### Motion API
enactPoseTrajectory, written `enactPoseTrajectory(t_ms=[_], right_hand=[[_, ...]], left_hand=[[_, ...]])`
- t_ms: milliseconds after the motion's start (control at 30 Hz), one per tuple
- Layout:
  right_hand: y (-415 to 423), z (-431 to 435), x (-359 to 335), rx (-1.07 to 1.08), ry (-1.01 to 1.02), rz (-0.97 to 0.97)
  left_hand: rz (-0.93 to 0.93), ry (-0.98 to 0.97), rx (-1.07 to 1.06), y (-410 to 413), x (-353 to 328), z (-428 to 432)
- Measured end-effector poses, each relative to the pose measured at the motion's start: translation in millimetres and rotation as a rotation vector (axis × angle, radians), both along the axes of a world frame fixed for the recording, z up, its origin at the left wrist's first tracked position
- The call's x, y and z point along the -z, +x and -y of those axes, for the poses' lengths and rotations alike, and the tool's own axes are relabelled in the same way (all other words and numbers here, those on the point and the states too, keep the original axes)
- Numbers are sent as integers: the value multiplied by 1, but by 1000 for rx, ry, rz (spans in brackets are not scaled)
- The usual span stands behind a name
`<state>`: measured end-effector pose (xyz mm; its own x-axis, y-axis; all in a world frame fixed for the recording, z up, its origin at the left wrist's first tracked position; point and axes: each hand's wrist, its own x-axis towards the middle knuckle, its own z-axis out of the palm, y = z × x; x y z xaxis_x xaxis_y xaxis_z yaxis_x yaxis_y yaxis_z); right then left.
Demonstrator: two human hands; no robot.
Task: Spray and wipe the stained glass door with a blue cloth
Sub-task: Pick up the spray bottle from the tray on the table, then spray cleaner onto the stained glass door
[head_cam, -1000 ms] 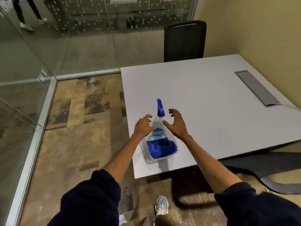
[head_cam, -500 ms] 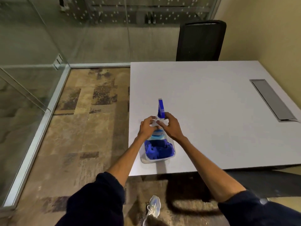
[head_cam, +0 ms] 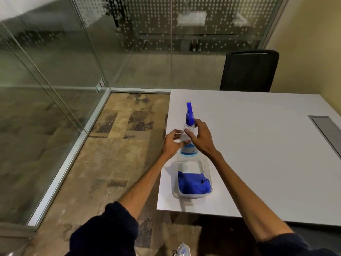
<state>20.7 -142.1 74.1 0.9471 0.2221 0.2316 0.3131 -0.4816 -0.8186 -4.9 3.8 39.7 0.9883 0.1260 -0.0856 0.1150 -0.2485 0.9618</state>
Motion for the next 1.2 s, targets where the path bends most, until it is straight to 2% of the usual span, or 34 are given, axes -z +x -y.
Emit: enactPoseTrajectory(t_ms=[367,467,600,933,1200], right_hand=[[1,-84,-60,-260,66,12],[-10,-117,-77,-365,64,23],[-39,-168,-94,-471,66,51],[-182,-303,-120,-697,108,89],[-327,-396,-143,-892,206,73]], left_hand=[[65,87,-211,-30,-31,-87],[30,81,-221,-55,-42,-121],[107,19,-334,-111,-60,-162],[148,-7,-617,-288,-85,-268],[219,110,-863,-449,-106,-331]])
